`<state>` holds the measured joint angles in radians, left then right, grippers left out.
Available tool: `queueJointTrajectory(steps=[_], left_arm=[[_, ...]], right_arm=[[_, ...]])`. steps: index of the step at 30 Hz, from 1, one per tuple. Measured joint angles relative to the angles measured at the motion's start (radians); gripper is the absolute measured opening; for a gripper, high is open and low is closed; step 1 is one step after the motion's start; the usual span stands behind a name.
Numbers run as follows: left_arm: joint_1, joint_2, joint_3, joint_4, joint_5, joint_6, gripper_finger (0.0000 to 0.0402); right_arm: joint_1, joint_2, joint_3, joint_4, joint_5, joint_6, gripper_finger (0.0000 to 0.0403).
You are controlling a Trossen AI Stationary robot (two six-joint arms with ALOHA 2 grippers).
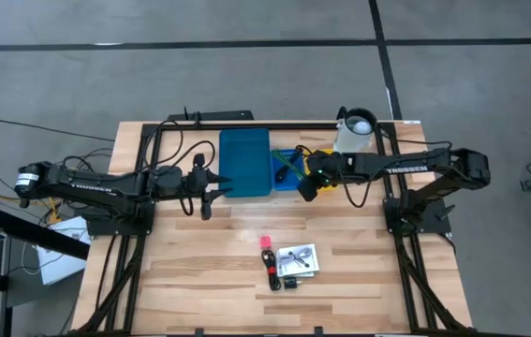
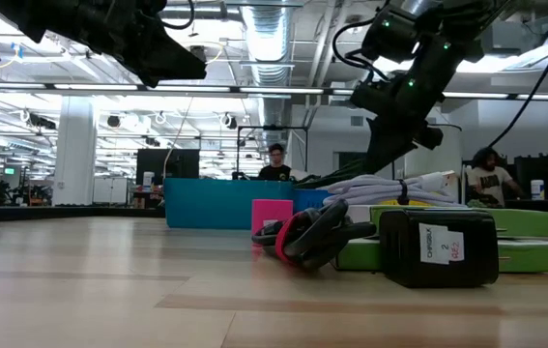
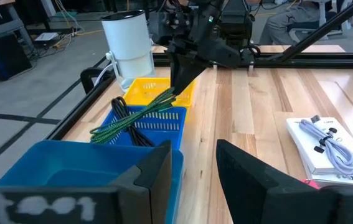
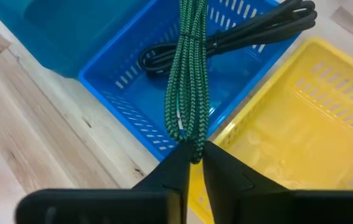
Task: Pick and place items into bin
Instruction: Put the green charger cable into the blue basket, then put the white charger cable into the blue basket
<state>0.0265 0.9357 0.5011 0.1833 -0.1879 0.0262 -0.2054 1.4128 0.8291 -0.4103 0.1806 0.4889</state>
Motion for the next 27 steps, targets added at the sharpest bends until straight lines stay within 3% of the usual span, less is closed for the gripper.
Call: queueJointTrajectory(steps=[8,16,27], left_arm=[[0.0,0.0,0.0,-0.001,0.0,0.002,0.0117],[0.0,0.0,0.0,-0.002,-0.001,0.002,0.0117],[0.0,0.0,0.0,-0.016,-0.002,0.002,0.0117]], right_arm=[[0.001,0.0,0.0,0.0,-0.002,-0.002,0.0082],[0.008,0.0,0.013,-0.002,-0.026,-0.037,0.0087],[0.147,-0.002,0.122,-0.124,-0.159,-0.371,0.0088]])
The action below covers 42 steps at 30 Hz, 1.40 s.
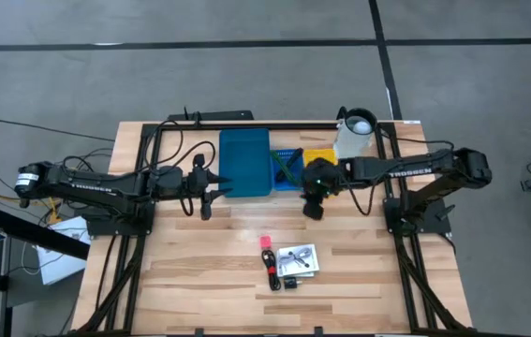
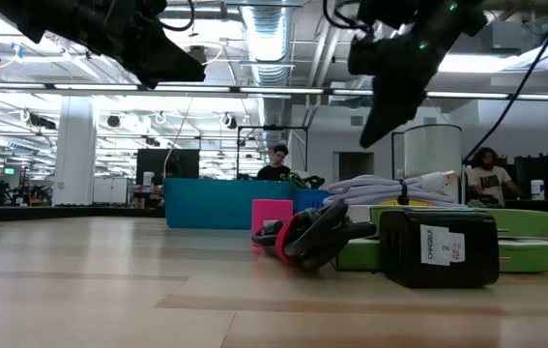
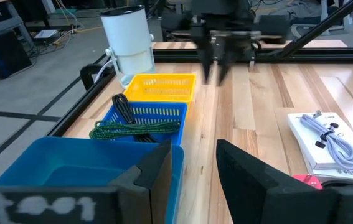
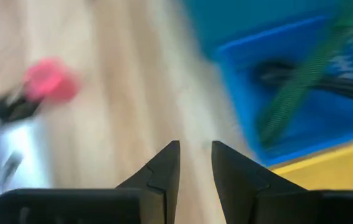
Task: Pick and place items into bin
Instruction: Put the white charger cable into the blue basket
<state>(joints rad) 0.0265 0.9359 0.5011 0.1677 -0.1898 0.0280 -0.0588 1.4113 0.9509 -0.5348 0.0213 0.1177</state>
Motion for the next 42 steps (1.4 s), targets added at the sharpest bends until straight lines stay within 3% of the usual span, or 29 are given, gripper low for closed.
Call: queueJointTrajectory(steps=[7,19,30,42], left_arm=[[0.0,0.0,0.0,0.001,0.0,0.0,0.0117],[0.0,0.0,0.0,0.003,0.0,-0.005,0.0117],[0.0,0.0,0.0,0.003,0.0,-0.006,0.0117],[0.0,0.0,0.0,0.002,0.002,-0.009,0.0117]], right_arm=[[0.141,0.0,0.005,-0.103,-0.042,-0.075,0.0088],[0.359,0.0,0.005,0.006,-0.041,-0.074,0.0088],[0.421,0.001,0.005,0.066,-0.009,-0.038,0.0088],[0.439,0.118,0.005,0.119,0.01,-0.038,0.0088]])
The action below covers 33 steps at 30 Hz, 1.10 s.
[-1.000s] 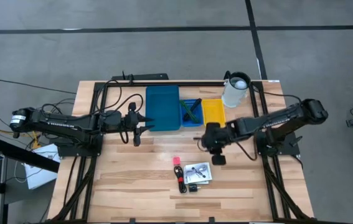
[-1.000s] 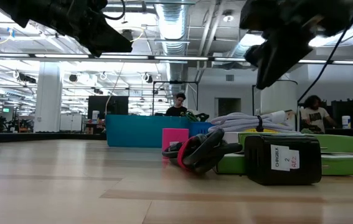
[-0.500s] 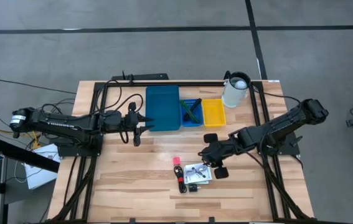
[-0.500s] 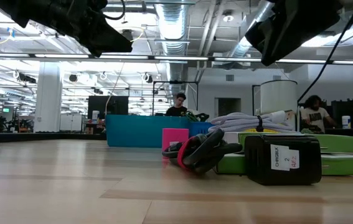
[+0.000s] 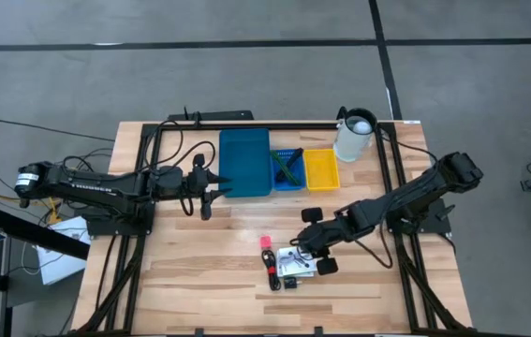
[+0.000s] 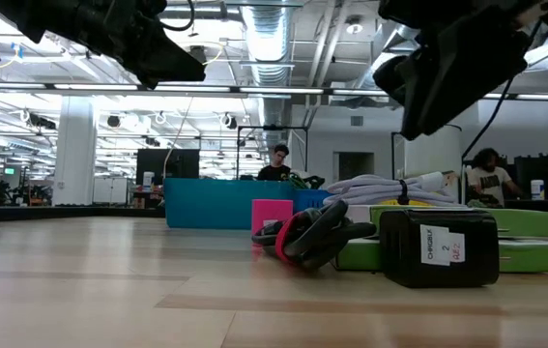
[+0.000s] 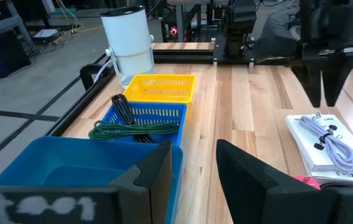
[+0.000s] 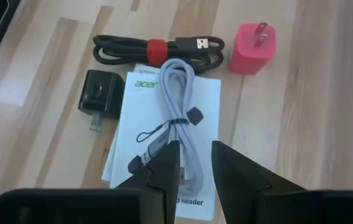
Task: Pick and place items into bin
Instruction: Put the white charger cable into the blue basket
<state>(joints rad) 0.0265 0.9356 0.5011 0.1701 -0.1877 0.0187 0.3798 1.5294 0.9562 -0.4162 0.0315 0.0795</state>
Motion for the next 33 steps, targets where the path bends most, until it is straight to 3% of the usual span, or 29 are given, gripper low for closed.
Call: queueJointTrajectory(steps=[9,22,33], left_arm=[[0.0,0.0,0.0,0.001,0.045,-0.004,0.0117],[0.0,0.0,0.0,0.002,0.045,-0.004,0.0117],[0.0,0.0,0.0,0.001,0.046,-0.004,0.0117]], right_arm=[[0.0,0.001,0.0,0.004,0.0,0.002,0.0095],[0.0,0.047,-0.001,0.046,-0.004,-0.006,0.018],[-0.002,0.047,0.0,0.107,-0.025,-0.062,0.0175]])
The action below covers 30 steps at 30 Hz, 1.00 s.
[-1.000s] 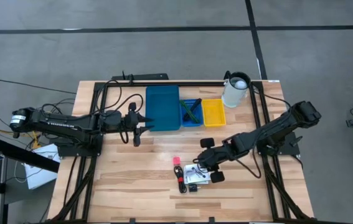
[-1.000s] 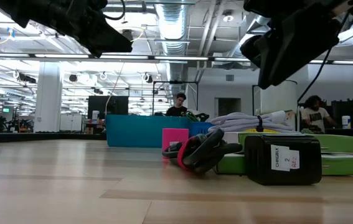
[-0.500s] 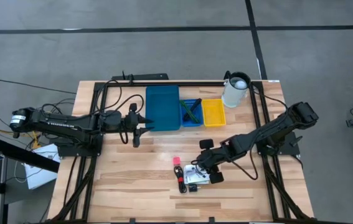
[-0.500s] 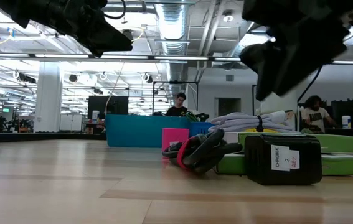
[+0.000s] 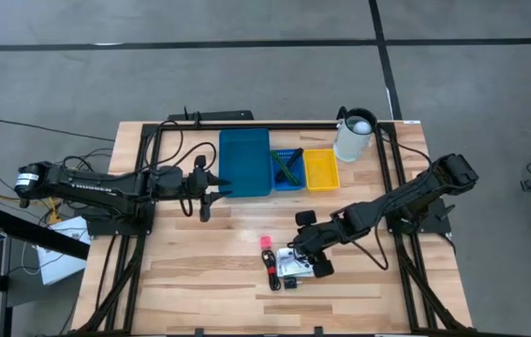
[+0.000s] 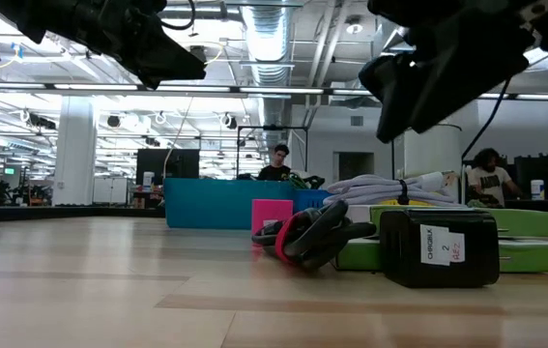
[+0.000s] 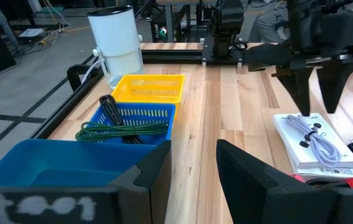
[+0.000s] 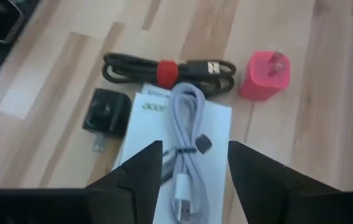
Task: Pick and place items into bin
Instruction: Put the white charger cable into the blue basket
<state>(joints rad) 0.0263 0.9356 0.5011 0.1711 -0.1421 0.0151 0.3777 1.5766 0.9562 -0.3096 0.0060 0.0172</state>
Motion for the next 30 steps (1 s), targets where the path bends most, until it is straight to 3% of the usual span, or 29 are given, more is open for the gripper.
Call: queueJointTrajectory(steps=[9,30], left_arm=[[0.0,0.0,0.0,0.0,0.0,0.0,0.0117],[0.0,0.0,0.0,-0.001,0.001,0.0,0.0117]], right_arm=[[-0.02,0.084,0.0,0.061,-0.096,-0.026,0.0162],[-0.04,0.107,0.0,0.068,-0.115,-0.044,0.0148]])
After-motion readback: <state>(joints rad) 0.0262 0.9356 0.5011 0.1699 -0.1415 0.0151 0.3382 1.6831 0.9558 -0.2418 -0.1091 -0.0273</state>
